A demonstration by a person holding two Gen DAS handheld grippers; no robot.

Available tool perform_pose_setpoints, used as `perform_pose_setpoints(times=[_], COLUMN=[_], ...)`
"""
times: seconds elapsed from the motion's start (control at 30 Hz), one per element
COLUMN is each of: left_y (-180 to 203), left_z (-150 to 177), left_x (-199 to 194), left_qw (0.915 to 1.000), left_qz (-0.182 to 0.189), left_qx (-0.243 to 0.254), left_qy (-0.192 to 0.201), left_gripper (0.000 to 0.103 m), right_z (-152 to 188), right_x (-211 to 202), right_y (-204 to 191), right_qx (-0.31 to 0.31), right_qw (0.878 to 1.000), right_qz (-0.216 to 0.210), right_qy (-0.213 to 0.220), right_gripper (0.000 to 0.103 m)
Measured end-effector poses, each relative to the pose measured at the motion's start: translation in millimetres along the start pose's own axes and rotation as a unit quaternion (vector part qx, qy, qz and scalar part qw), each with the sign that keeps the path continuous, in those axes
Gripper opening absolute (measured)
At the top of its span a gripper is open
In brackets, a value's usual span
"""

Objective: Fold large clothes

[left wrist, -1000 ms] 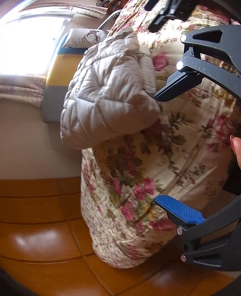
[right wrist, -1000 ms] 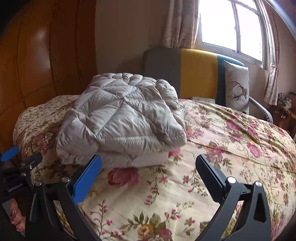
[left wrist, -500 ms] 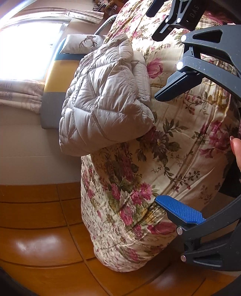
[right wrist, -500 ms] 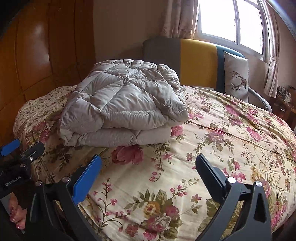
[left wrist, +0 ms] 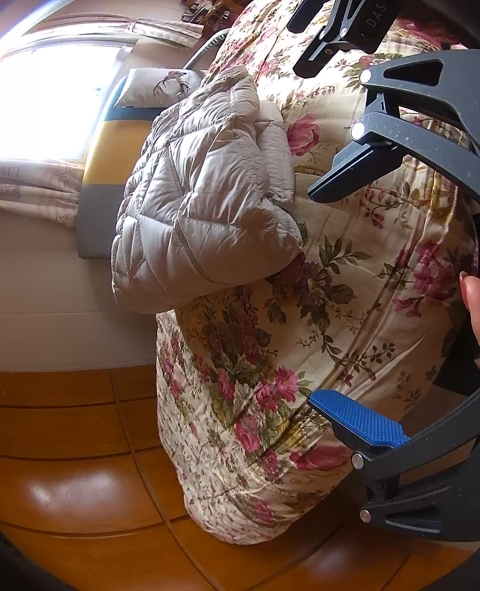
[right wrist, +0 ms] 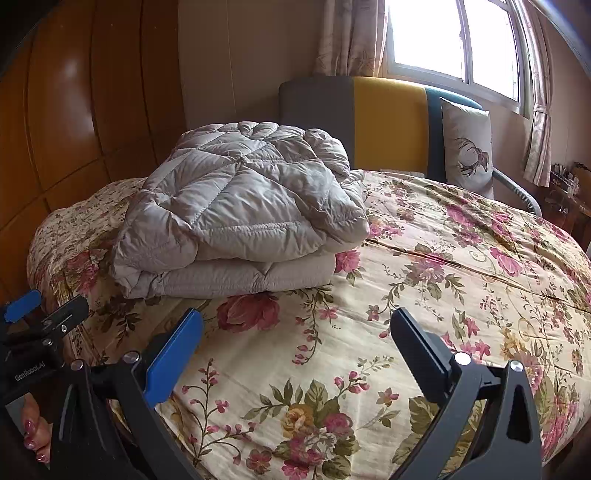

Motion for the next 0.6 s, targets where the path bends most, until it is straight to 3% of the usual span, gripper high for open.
perform_pose_setpoints(times=[0.6], left_y=[-0.7], left_z=[1.1], left_x=[1.5], left_qw=[1.0000], left_qz=[0.001], left_qx=[-0.002], left_qy=[-0.002], left_gripper=[0.100], right_z=[2.8], right_x=[3.9], right_y=[0.5], right_qx=[0.006], right_qw=[1.000], right_qz=[-0.005], right_qy=[-0.008], right_gripper=[0.101])
Point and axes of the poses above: each gripper's, at about its wrist camera, not at the fingertips, and x roughly the way its jaws point, y to its right, z to its underside, the point moved 4 cm from there along x, roughly the way its jaws point, and after that the axes turned 6 degrees about -x, right-handed, at the moved point
